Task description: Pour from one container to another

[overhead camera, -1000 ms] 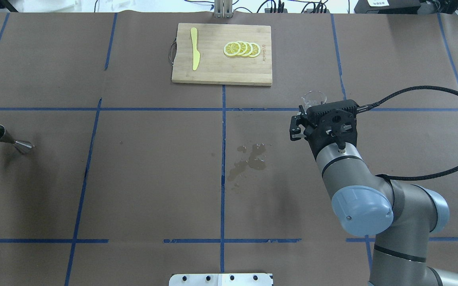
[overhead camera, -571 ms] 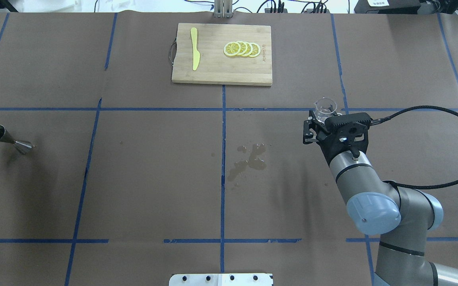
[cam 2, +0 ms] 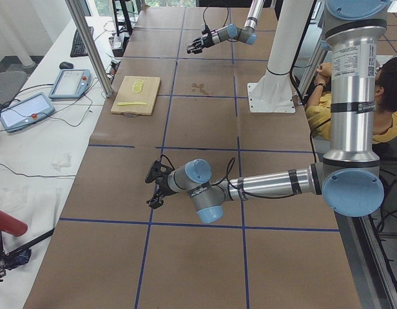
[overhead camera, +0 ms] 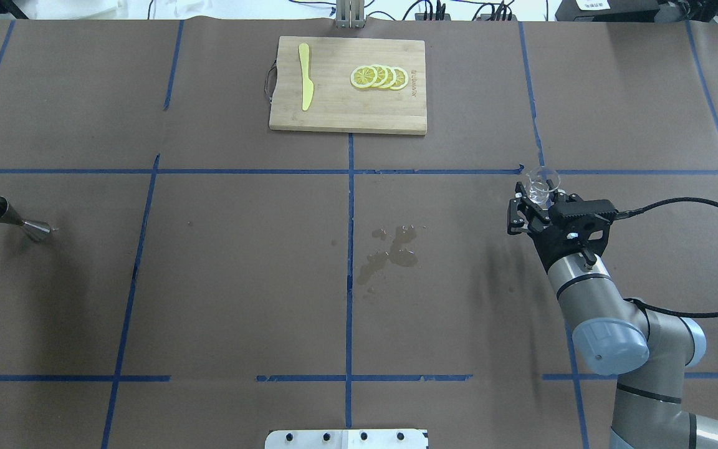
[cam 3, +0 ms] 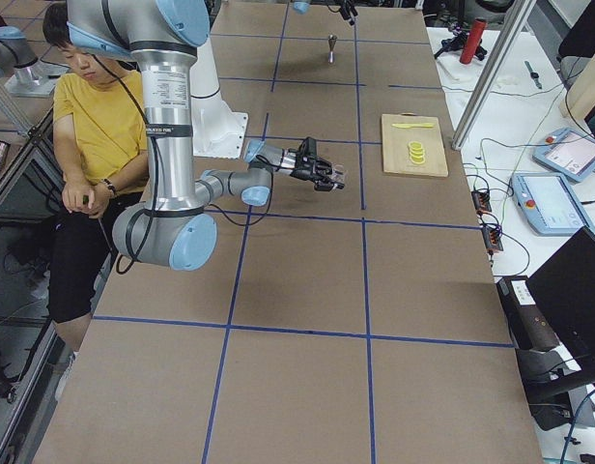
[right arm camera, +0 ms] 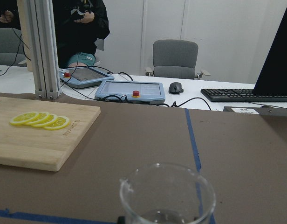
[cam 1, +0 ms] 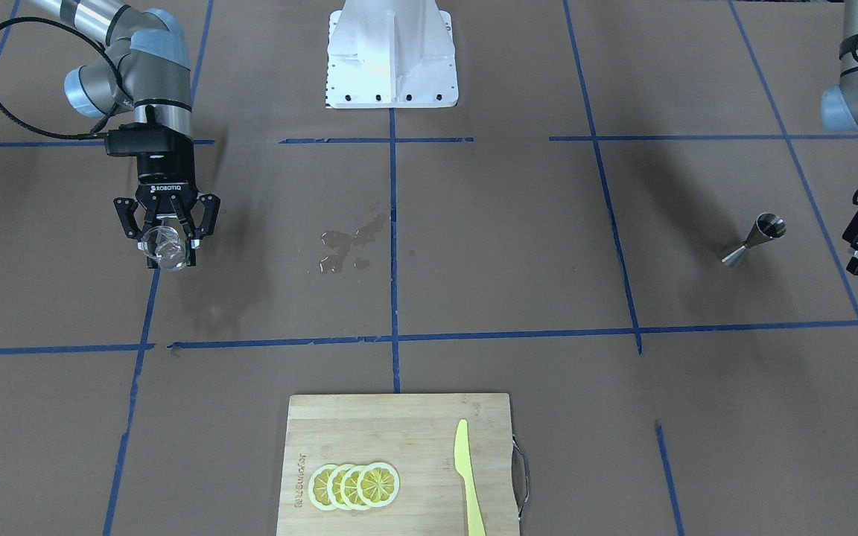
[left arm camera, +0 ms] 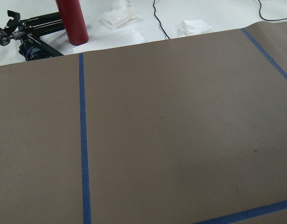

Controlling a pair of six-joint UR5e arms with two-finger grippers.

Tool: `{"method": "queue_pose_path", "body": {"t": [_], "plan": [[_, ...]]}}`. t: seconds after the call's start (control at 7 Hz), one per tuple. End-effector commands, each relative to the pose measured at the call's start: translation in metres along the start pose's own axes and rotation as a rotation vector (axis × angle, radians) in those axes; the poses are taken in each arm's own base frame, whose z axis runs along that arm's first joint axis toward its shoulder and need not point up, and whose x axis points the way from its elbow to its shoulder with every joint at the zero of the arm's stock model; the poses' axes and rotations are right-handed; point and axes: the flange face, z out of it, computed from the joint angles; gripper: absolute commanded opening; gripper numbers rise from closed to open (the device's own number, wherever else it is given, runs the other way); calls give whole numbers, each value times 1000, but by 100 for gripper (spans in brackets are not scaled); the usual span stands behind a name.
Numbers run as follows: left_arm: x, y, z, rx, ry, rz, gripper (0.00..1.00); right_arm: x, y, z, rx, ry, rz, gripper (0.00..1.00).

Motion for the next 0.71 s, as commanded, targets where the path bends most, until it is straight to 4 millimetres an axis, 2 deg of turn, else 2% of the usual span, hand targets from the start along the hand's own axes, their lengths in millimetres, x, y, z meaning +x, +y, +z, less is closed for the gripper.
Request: {"method": "queue_pose_path", "body": {"t": [0.0,0.14,0.29,0.43,0.57], "plan": [[1,-2,0,0,3,-18,100,6,29,-7,11,-1,-19,0],[2,-2,0,1,4,-18,100,11,50,-10,-4,2,30,0],[3,-4,-1,6,6,-16,100,8,56,-14,-11,-5,30,0],[3,-4,-1,6,6,-18,100,17,78,-12,-3,18,-7,0],[3,-4,-1,6,6,-18,100,14,80,-12,-5,15,-6,0]]}}
